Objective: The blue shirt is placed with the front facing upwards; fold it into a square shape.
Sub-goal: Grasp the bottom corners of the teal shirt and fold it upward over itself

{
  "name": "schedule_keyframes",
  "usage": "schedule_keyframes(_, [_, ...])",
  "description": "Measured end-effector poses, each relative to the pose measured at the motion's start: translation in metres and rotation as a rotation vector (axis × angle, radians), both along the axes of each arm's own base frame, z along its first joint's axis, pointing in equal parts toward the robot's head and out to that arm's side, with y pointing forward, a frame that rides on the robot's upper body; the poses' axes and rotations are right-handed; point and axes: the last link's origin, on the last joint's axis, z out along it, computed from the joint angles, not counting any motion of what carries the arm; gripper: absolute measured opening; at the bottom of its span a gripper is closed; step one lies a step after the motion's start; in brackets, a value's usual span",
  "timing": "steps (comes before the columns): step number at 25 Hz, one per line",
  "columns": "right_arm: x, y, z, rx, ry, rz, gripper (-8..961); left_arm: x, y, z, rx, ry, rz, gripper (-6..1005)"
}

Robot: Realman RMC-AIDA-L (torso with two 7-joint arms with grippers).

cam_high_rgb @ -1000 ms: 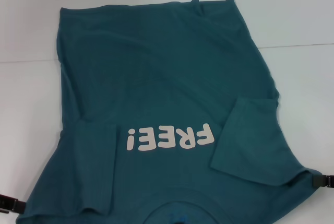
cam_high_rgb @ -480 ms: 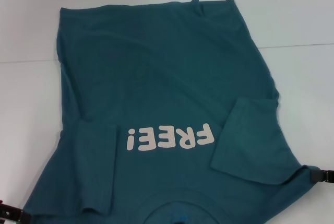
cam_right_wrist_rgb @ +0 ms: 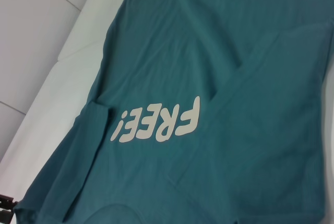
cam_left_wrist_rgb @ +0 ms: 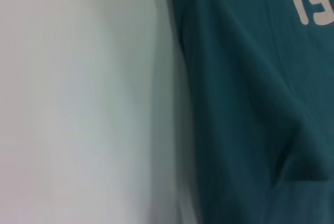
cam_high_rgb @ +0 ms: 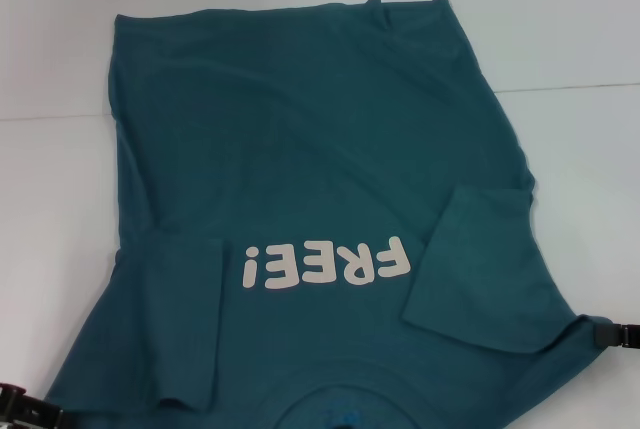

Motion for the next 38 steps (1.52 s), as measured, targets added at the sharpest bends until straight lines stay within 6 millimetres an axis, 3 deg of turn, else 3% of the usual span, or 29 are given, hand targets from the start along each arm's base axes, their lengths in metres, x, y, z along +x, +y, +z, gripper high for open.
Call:
schedule_keyframes(4, [0.0001, 0.0000, 0.0002, 0.001, -0.001, 0.002, 74, 0.0009, 0.0005, -0.0030, -0.006, -0.011, 0.000, 745])
schedule_keyframes(7, [0.0001, 0.0000, 0.0003, 0.001, -0.003, 0.004, 74, -0.0008, 0.0011, -0.0062, -0.006, -0.013, 0.005, 628])
schedule_keyframes(17, [-0.0005, -0.0004, 0.0003, -0.002, 0.000, 0.009, 76, -0.0029, 0.0026, -0.0060, 0.011, -0.011, 0.009, 401])
schedule_keyframes(28, [-0.0008, -0.0006, -0.0002, -0.003, 0.002, 0.010, 78, -0.0048, 0.0032, -0.0061, 0.023, -0.007, 0.010, -1])
schedule_keyframes(38, [-0.0001, -0.0021, -0.0011, -0.004, 0.003, 0.006, 80, -0.0053, 0.0018, -0.0050, 0.017, -0.008, 0.006, -1])
